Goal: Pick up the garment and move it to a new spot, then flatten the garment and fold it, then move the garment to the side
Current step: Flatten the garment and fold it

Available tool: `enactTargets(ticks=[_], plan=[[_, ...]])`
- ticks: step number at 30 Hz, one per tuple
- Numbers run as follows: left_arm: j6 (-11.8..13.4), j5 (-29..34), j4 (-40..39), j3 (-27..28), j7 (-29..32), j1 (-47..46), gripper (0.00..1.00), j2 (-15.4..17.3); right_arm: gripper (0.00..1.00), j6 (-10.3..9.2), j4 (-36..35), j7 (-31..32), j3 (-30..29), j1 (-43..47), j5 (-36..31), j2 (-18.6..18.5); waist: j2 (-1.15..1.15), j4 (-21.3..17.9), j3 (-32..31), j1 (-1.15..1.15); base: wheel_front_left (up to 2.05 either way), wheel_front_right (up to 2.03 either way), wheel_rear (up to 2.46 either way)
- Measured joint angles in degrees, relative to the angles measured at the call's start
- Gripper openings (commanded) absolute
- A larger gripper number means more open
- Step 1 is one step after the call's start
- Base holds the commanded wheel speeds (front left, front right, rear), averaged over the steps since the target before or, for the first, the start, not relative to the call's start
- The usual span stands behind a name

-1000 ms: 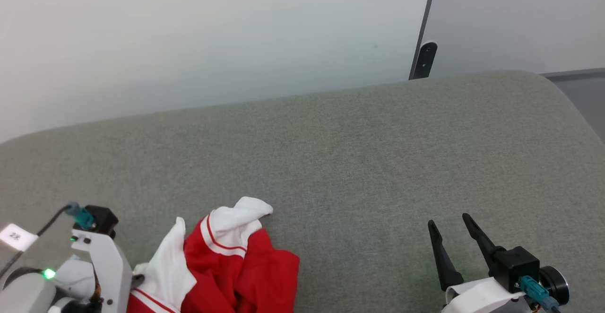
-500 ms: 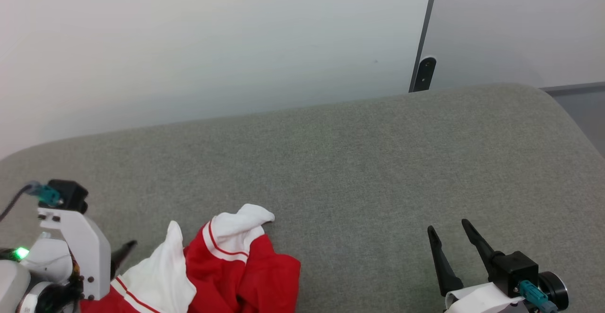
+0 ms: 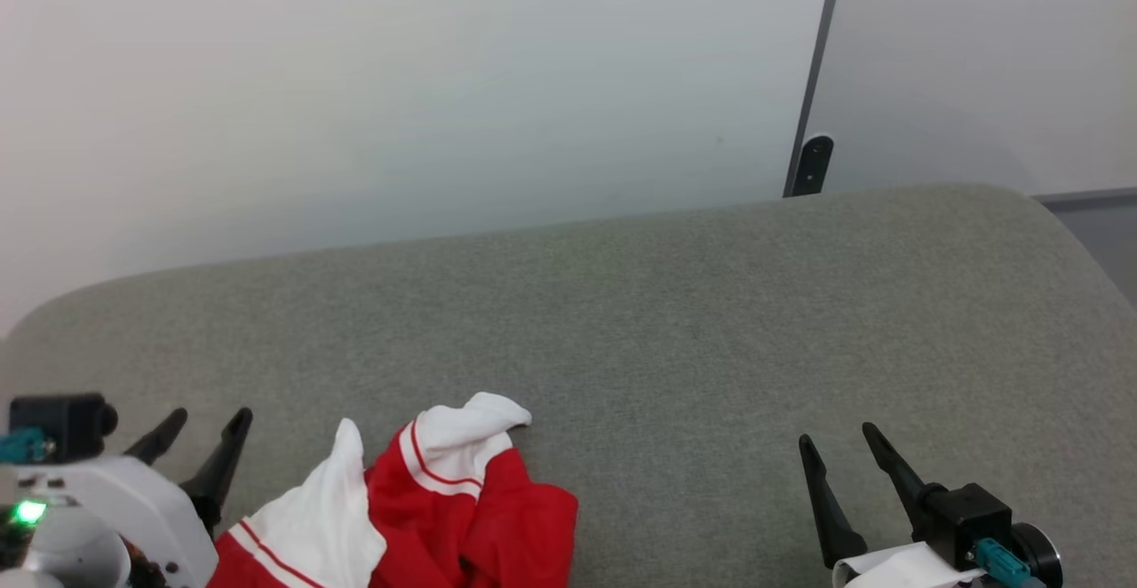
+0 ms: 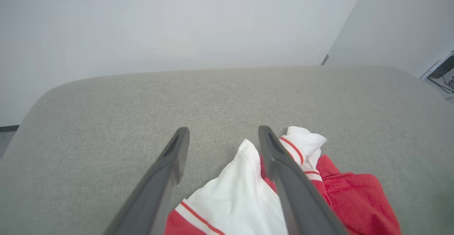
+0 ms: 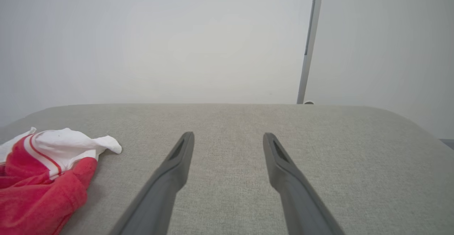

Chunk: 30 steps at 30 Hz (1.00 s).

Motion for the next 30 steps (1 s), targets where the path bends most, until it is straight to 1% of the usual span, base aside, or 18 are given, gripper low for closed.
enactTargets(ticks=[2,6,9,10,12,18,21,26,30], plan=[[0.07,0.99,-0.36,0.54,-3.27,1.2,1.0,-0.73,1.0,0.0,0.04,0.01,0.47,0.09,1.0,-0.02,0.0,0.45,-0.28,0.0,0.0,0.0,0.0],[0.98,0.66,-0.19,1.63,-7.99,3.51,1.0,-3.46,1.0,0.0,0.3,0.0,1.66,0.53,1.82,0.03,0.0,1.59,-0.8,0.0,0.0,0.0,0.0],[-0.36,2.83,-0.45,0.58,-11.96,4.47,1.0,-4.16,1.0,0.0,0.8,0.0,2.61,0.56,2.09,-0.01,0.0,2.59,-1.22,0.0,0.0,0.0,0.0],[-0.35,3.97,-0.1,0.33,-13.39,4.66,1.0,-4.41,1.0,0.0,0.91,0.01,2.53,0.56,2.02,0.01,0.0,2.94,-1.36,0.0,0.0,0.0,0.0],[-0.37,4.2,0.96,0.34,-15.17,4.92,1.0,-5.31,1.0,0.0,1.33,0.01,2.42,0.56,2.22,0.01,0.0,3.68,-1.65,0.0,0.0,0.0,0.0],[-1.81,6.5,2.65,-0.9,-20.94,5.68,1.0,-7.08,1.0,0.0,1.59,0.0,2.38,0.56,2.97,-0.01,0.0,5.87,-2.64,0.0,0.0,0.0,0.0],[-2.22,7.32,3.85,-1.55,-22.75,6.48,1.0,-7.88,1.0,0.0,2.21,0.0,2.52,0.67,4.05,0.12,0.0,6.94,-3.19,0.0,0.0,0.0,0.0],[-1.56,7.67,5.5,-1.27,-24.26,7.11,1.0,-8.94,1.0,0.0,4.02,0.0,2.53,1.12,7.53,-0.01,0.0,9.1,-4.09,0.0,0.0,0.0,0.0],[-0.68,8.01,6.19,-0.78,-24.72,7.73,1.0,-8.96,1.0,0.0,5.59,0.01,3.15,0.82,7.91,0.03,0.0,11.46,-4.77,0.0,0.0,0.0,0.0]])
